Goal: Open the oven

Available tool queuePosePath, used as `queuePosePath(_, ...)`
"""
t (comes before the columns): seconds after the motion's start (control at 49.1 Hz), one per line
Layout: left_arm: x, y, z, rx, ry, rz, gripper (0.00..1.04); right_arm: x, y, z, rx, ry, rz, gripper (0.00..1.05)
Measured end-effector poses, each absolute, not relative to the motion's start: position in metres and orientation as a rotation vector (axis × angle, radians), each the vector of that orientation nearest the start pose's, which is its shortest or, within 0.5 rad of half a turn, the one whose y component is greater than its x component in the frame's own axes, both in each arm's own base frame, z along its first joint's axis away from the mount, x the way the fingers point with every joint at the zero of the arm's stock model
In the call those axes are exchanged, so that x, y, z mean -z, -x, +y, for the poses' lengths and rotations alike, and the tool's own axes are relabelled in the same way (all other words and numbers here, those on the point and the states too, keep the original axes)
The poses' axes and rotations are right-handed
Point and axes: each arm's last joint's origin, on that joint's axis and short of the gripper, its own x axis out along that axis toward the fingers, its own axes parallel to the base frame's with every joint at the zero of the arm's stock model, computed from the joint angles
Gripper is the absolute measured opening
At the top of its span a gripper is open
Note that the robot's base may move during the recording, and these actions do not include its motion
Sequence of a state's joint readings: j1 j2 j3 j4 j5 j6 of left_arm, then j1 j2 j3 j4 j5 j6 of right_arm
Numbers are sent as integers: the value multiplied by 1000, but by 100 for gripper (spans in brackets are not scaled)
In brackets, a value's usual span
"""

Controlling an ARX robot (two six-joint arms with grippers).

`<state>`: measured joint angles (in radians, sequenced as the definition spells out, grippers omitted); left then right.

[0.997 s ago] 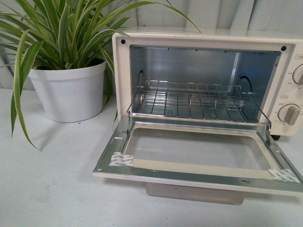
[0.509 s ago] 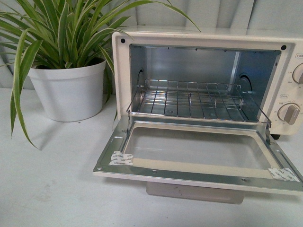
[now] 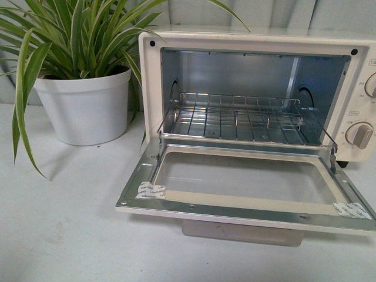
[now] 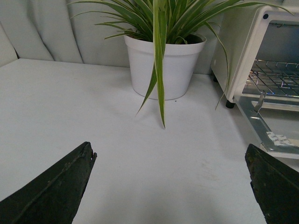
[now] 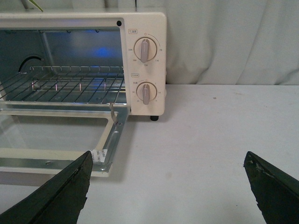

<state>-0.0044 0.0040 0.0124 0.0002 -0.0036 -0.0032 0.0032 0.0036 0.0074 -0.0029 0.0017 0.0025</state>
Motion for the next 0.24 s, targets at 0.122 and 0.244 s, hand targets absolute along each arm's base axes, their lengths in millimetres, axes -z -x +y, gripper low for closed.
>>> queuePosePath(0.122, -167, -97, 0, 1, 3, -8, 98, -165, -97, 0, -2, -2, -1, 95)
queuePosePath(0.244, -167, -97, 0, 1, 3, -8, 98, -165, -97, 0, -2, -2, -1, 95)
